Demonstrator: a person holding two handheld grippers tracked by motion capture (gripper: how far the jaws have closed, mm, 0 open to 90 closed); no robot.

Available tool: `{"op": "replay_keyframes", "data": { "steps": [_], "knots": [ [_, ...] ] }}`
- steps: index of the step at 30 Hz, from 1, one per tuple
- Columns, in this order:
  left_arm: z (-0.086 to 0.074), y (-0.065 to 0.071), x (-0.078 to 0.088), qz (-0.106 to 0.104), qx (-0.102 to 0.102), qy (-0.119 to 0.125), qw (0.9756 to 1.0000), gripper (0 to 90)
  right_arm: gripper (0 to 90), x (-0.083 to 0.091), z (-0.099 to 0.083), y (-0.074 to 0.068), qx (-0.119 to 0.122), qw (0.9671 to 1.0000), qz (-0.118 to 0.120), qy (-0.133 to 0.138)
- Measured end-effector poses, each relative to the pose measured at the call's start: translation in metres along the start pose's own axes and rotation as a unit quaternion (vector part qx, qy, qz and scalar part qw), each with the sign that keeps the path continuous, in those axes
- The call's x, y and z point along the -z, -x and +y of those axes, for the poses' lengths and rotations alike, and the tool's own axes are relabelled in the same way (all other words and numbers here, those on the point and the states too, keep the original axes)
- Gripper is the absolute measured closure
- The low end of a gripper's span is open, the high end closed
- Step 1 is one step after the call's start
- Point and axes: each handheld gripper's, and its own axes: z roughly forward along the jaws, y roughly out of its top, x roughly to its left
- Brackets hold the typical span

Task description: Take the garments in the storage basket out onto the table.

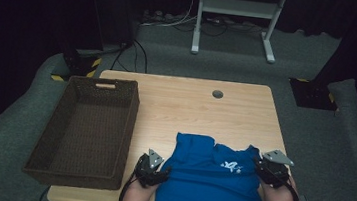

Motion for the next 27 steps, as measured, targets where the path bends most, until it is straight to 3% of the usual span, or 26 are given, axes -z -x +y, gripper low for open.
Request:
{"op": "replay_keyframes", "data": {
  "steps": [4,11,16,24,27],
  "knots": [
    [0.000,0.000,0.000,0.000,0.000,0.000,1.0000,41.4,61.8,-0.017,0.006,-0.005,0.008,0.9998,0.001,-0.019],
    [0.000,0.000,0.000,0.000,0.000,0.000,1.0000,41.5,59.8,-0.041,-0.005,0.001,0.002,0.9983,-0.012,-0.058],
    [0.000,0.000,0.000,0.000,-0.001,0.000,1.0000,41.5,64.7,-0.039,-0.011,0.020,-0.016,0.9978,-0.024,-0.059],
    [0.000,0.000,0.000,0.000,-0.001,0.001,1.0000,41.6,65.2,-0.029,-0.031,0.061,-0.058,0.9952,-0.049,-0.062],
    [0.000,0.000,0.000,0.001,-0.001,0.001,1.0000,41.6,64.4,-0.027,-0.034,0.068,-0.063,0.9947,-0.050,-0.064]
  ]
}}
